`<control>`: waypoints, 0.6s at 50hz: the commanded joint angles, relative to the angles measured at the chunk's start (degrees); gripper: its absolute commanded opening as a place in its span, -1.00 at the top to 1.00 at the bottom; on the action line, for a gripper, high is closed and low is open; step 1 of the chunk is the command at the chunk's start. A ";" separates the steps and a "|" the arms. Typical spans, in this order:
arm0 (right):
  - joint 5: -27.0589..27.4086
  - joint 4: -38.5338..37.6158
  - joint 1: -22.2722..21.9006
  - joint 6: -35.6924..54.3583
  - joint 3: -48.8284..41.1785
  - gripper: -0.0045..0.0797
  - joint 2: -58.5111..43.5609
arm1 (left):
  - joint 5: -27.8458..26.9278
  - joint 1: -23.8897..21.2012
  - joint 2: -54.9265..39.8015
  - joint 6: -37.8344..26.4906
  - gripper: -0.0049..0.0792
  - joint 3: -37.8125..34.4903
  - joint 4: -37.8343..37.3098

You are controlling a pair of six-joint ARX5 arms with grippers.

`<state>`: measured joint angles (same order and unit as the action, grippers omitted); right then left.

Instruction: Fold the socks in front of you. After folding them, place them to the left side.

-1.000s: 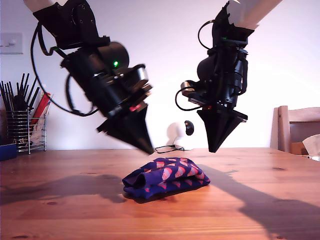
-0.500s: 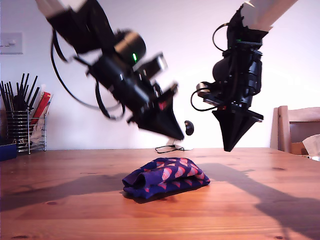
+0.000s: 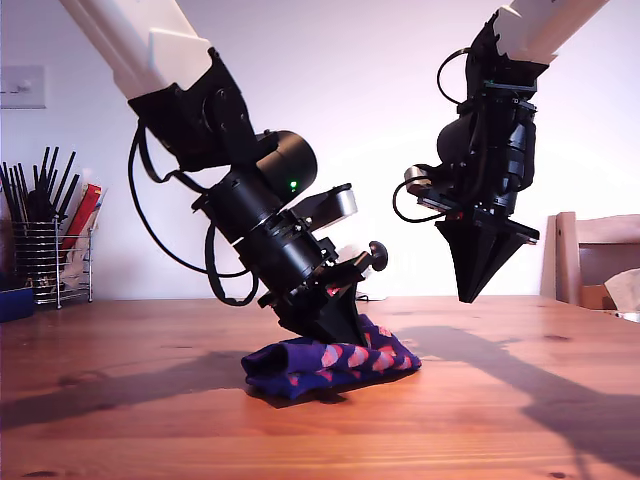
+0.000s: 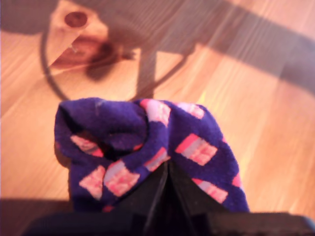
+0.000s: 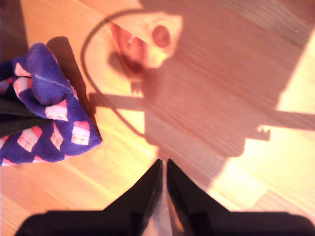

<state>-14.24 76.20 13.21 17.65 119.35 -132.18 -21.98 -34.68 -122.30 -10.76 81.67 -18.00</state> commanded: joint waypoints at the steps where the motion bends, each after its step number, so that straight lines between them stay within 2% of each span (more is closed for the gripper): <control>1: -0.17 0.13 0.17 0.15 -0.11 0.92 0.68 | 1.90 2.08 -1.60 -0.83 0.93 -1.42 -2.23; 30: -0.24 -0.87 0.17 0.17 -0.11 0.92 0.68 | 8.90 16.57 -1.55 -2.78 0.93 -1.53 -12.63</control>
<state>-14.26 75.59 13.21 17.65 119.35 -132.18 -15.64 -19.46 -120.53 -12.93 82.85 -28.01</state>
